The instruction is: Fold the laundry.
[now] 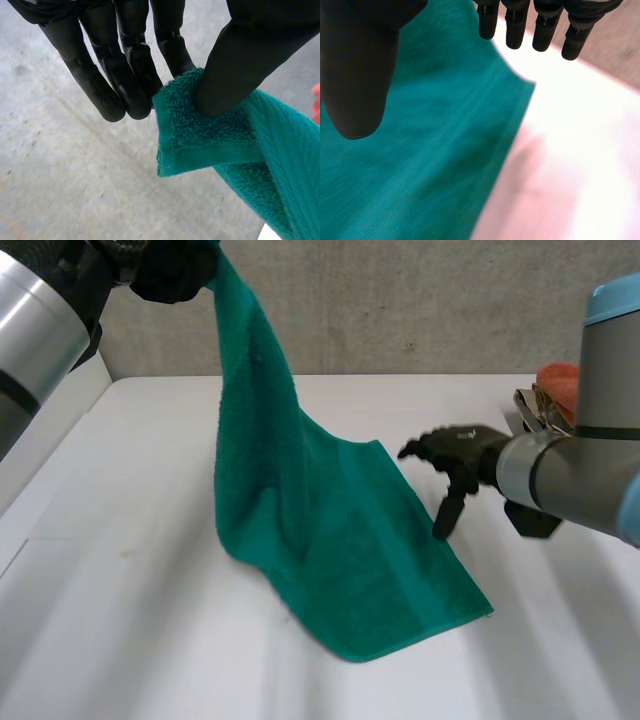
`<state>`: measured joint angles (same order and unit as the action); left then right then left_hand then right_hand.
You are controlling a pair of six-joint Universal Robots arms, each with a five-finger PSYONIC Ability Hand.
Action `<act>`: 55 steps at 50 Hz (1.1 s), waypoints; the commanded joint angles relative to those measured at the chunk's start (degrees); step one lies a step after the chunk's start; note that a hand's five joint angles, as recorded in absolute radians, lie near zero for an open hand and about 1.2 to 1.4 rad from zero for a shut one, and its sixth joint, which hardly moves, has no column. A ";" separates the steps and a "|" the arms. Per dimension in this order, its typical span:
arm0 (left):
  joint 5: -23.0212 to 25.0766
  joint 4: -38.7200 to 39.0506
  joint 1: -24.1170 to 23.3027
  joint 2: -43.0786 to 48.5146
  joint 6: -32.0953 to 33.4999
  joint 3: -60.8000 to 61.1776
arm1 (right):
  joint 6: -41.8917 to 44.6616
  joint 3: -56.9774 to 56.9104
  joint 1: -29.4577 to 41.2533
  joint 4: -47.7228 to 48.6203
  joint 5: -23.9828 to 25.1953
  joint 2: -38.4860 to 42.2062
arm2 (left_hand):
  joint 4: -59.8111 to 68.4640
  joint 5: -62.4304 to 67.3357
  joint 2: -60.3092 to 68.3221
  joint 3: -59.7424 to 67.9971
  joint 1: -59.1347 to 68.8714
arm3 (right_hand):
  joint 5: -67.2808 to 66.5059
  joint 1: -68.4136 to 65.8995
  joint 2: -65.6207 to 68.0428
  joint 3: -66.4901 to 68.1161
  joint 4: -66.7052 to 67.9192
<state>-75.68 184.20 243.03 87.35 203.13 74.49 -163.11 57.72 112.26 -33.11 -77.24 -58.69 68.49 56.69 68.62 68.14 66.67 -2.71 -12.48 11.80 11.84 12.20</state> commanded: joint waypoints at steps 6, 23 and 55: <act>4.84 1.69 -4.41 -9.47 -0.02 8.30 | -2.47 -11.30 6.21 25.19 1.65 17.81 | 11.51 13.31 11.38 11.86 13.33 | 2.71 2.48 -1.80 -1.84 -2.20; 5.80 6.96 3.93 -11.41 -3.53 13.84 | -1.16 -47.68 3.77 25.72 -14.51 35.85 | 11.51 13.31 11.38 11.86 13.33 | -67.29 -67.52 68.20 68.16 67.80; -1.05 14.51 12.38 26.36 3.39 20.77 | 3.41 27.43 -6.44 40.57 -4.50 -0.65 | 11.51 13.31 11.38 11.86 13.33 | -66.60 -66.83 67.51 67.47 67.11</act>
<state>-77.25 194.30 256.11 106.85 200.49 86.07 -160.53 74.50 106.37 3.49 -83.25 -63.87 68.69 56.69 68.74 68.34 66.67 -56.92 -64.79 67.37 68.38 68.63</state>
